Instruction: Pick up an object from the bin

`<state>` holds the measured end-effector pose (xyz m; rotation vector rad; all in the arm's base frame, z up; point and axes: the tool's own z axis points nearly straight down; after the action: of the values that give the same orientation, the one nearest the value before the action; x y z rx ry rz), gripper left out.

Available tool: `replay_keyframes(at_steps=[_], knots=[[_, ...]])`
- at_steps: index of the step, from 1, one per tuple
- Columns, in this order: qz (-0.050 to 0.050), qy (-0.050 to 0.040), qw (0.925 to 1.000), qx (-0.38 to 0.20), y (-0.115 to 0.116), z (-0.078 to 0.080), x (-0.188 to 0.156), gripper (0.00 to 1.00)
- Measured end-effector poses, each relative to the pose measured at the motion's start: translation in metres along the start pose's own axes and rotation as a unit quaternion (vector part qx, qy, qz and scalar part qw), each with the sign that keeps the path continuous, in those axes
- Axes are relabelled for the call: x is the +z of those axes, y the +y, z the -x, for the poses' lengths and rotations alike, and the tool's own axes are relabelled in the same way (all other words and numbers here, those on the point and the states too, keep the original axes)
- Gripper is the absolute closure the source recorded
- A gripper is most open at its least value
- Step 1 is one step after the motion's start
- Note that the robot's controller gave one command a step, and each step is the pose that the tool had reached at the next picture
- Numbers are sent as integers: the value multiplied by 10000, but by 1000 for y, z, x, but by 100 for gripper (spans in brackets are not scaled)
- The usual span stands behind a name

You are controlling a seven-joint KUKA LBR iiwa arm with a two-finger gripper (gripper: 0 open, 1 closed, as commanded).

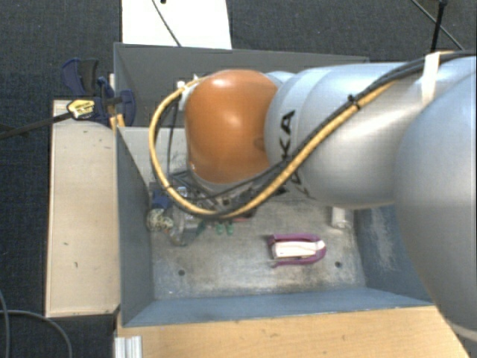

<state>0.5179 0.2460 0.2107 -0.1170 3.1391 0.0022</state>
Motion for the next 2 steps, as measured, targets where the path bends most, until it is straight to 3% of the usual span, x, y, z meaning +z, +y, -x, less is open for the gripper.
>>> replay_keyframes(at_steps=[1,2], knots=[[-1,-7,10000,16,-1,1,0,0],[11,-68,9855,-1694,-30,64,138,0]])
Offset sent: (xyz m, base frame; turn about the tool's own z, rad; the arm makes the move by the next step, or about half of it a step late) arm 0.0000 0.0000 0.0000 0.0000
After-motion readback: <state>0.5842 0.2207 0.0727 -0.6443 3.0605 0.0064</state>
